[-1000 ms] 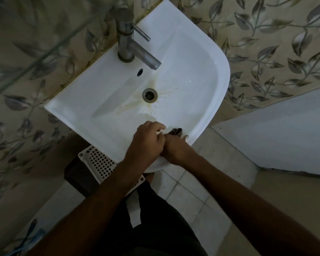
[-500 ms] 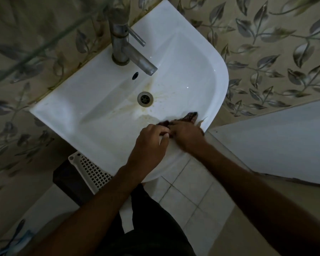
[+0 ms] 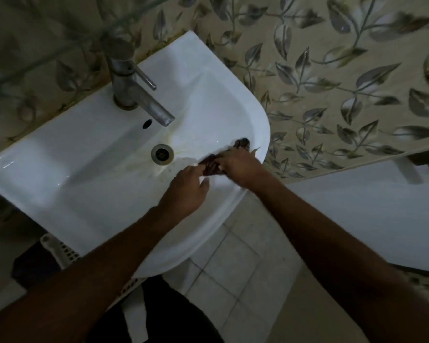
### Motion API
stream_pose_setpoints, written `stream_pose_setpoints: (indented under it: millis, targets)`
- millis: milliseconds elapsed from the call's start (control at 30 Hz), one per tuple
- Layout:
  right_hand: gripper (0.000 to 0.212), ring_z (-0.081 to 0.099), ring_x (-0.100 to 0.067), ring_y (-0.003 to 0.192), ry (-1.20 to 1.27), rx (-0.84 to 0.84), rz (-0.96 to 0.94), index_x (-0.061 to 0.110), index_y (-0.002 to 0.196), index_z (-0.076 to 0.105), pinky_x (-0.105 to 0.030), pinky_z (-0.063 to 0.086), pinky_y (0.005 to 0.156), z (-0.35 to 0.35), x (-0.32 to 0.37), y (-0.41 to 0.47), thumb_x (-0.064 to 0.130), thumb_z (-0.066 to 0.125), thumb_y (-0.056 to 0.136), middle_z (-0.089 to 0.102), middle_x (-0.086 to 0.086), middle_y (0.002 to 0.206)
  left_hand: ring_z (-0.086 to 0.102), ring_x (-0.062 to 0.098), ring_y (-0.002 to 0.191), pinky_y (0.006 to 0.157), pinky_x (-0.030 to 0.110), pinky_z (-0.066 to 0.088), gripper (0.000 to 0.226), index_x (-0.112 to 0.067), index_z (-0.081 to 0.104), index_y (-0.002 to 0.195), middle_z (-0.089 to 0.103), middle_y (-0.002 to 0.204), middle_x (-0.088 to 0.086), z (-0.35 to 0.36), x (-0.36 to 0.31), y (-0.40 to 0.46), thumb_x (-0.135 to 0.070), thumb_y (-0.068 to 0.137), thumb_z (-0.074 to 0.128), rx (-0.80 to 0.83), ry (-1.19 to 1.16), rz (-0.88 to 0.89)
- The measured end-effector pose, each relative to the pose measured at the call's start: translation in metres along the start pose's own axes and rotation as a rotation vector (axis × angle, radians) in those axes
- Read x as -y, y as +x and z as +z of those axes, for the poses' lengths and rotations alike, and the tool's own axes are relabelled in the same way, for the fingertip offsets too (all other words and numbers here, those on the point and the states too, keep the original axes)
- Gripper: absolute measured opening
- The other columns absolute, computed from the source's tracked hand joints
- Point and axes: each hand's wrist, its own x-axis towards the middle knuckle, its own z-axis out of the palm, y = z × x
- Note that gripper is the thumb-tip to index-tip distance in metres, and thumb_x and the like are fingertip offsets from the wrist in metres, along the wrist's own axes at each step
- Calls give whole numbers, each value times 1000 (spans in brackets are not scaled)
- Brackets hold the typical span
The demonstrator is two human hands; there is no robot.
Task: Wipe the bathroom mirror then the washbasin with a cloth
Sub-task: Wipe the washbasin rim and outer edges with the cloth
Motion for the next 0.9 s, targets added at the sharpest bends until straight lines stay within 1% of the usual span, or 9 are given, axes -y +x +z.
stream_pose_setpoints:
  millis: [67, 200, 333, 467, 567, 667, 733, 833, 900]
  targets:
    - [28, 64, -34, 109, -51, -46, -32, 11, 112, 73, -45, 51, 94, -2, -4, -1, 16, 57, 89, 68, -12, 120, 58, 31, 118, 103, 44, 47, 44, -13, 49, 142, 60, 133, 14, 1, -7, 12, -21, 99, 53, 18, -52, 2]
    - [41, 66, -25, 104, 93, -29, -156, 11, 106, 74, -41, 53, 89, 12, 21, -24, 30, 40, 93, 70, -7, 113, 55, 31, 127, 108, 44, 44, 52, -9, 43, 147, 58, 138, 16, 8, -7, 23, -22, 99, 53, 35, -38, -74]
    - [26, 65, -17, 106, 314, 179, -273, 17, 117, 71, -37, 52, 90, -6, 13, -28, 25, 60, 95, 68, 0, 121, 53, 30, 128, 108, 42, 43, 51, -9, 43, 147, 56, 139, 15, 11, 0, 20, -22, 99, 52, 49, -87, -135]
    - [34, 66, -22, 111, 276, 353, -239, 12, 125, 69, -27, 48, 95, -27, -29, 9, 12, 69, 91, 66, -6, 130, 53, 25, 126, 107, 43, 44, 50, -14, 44, 147, 55, 140, 9, 9, 5, 24, -25, 99, 53, -8, -192, -214]
    - [38, 58, -30, 125, 136, 315, -111, 10, 124, 69, -34, 43, 104, -51, -63, 40, 1, 70, 86, 61, -12, 136, 52, 24, 126, 108, 40, 43, 51, -15, 44, 147, 55, 139, 7, 6, 2, 27, -25, 98, 54, -21, -198, -206]
    - [38, 60, -44, 120, -144, 58, -250, 7, 110, 75, -54, 49, 98, -57, -77, 59, 0, 82, 73, 63, -24, 130, 52, 25, 126, 109, 40, 42, 50, -14, 44, 146, 56, 138, 8, 2, -4, 32, -25, 98, 54, -42, -175, -171]
    - [40, 60, -48, 118, -297, -58, -286, 7, 111, 75, -63, 48, 94, -44, -77, 65, 7, 85, 72, 62, -26, 129, 52, 27, 127, 110, 43, 41, 50, -12, 45, 146, 56, 137, 11, 0, -7, 34, -24, 98, 54, -64, -137, -142]
    - [38, 56, -51, 122, -318, -57, -239, 7, 121, 70, -67, 45, 93, -25, -64, 55, 15, 72, 84, 57, -27, 136, 49, 30, 130, 111, 47, 40, 50, -11, 47, 145, 56, 137, 13, 0, -5, 33, -25, 98, 54, -62, -85, -122]
    - [40, 58, -51, 119, -307, 21, -239, 7, 121, 70, -68, 45, 91, -23, -60, 47, 12, 76, 81, 59, -27, 134, 47, 31, 132, 112, 47, 39, 50, -12, 46, 146, 54, 140, 15, 3, -1, 29, -27, 98, 52, -22, -50, -136]
